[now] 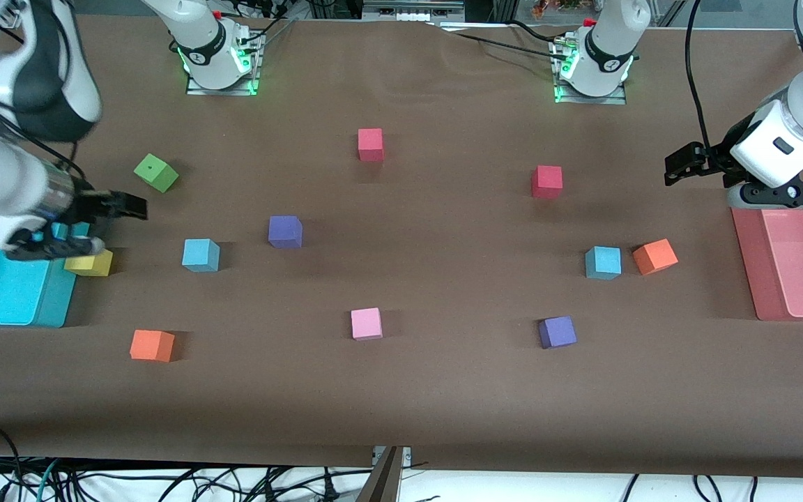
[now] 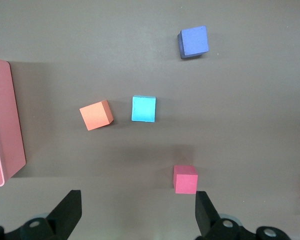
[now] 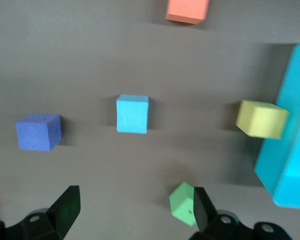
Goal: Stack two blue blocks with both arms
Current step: 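Reach the right gripper down to the light-blue cube beside the teal bin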
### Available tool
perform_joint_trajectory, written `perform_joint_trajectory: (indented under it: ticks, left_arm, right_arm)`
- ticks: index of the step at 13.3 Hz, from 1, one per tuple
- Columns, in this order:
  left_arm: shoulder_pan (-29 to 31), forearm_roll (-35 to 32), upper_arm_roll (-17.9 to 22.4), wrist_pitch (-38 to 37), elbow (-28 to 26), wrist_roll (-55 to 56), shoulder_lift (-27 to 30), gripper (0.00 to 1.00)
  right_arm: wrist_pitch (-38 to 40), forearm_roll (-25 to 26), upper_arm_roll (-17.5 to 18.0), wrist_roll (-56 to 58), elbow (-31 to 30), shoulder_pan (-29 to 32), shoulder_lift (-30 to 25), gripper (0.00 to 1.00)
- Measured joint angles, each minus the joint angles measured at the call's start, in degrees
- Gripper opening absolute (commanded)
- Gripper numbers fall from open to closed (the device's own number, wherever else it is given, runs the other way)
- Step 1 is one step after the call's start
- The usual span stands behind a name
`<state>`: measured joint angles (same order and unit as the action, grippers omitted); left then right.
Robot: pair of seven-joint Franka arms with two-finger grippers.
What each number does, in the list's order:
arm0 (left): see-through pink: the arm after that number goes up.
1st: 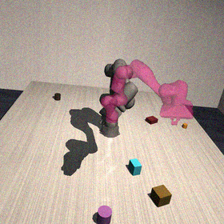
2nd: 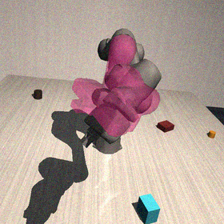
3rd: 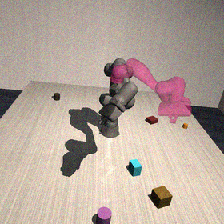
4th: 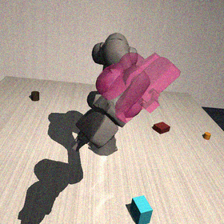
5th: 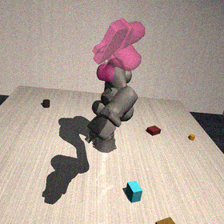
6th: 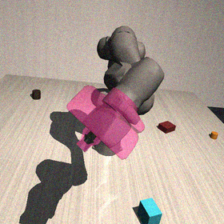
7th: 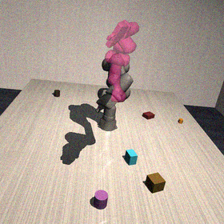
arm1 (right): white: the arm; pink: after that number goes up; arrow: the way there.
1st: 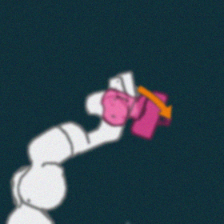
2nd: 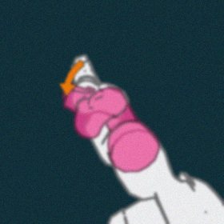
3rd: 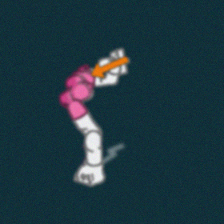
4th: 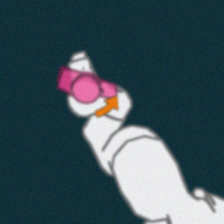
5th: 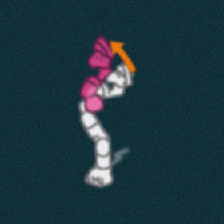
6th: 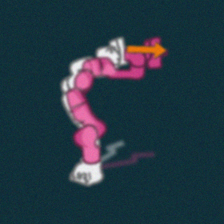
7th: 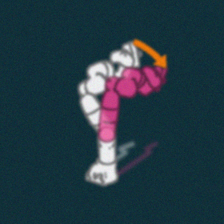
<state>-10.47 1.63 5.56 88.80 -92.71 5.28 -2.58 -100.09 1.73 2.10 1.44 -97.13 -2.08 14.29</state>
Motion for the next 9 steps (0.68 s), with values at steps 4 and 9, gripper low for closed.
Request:
perform_joint_trajectory:
  ticks: [4, 9]
  left_arm:
    - [0.04, 0.0, 0.11, 0.26, -0.39, 0.0, 0.0, 1.0]
    - [0.04, 0.0, 0.25, 0.34, -0.41, 0.0, 0.0, 1.0]
  right_arm:
    - [-8.8, 0.0, 0.02, -4.4, -1.16, -2.47, 7.85, 1.0]
    - [-18.4, -0.01, -0.13, -8.04, -8.22, -2.41, 10.62, 1.0]
